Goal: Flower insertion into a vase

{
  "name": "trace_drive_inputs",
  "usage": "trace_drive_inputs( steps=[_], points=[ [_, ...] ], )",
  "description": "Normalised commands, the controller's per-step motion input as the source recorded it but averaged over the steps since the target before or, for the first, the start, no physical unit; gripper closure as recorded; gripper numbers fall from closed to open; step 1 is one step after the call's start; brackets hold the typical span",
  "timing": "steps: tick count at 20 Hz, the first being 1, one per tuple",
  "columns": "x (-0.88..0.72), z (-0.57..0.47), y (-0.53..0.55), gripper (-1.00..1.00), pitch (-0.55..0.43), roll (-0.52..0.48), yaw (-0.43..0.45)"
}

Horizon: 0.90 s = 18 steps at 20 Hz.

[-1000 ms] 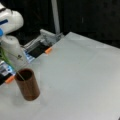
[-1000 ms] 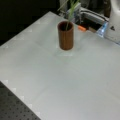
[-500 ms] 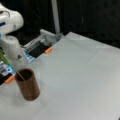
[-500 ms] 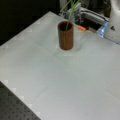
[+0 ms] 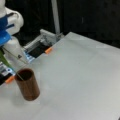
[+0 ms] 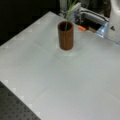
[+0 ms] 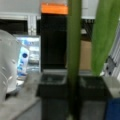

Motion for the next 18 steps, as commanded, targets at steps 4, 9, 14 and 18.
trace_drive_inputs(
  steps=[4, 9, 14, 18],
  points=[
    [0.42, 0.17, -0.3, 1.0, 0.693, -0.042, -0.178],
    [0.22, 0.07, -0.22, 1.0, 0.428, -0.055, -0.208],
    [0.06, 0.11, -0.04, 1.0, 0.373, -0.137, -0.21],
    [0.11, 0.1, 0.05, 1.0, 0.384, -0.207, -0.142]
  ],
)
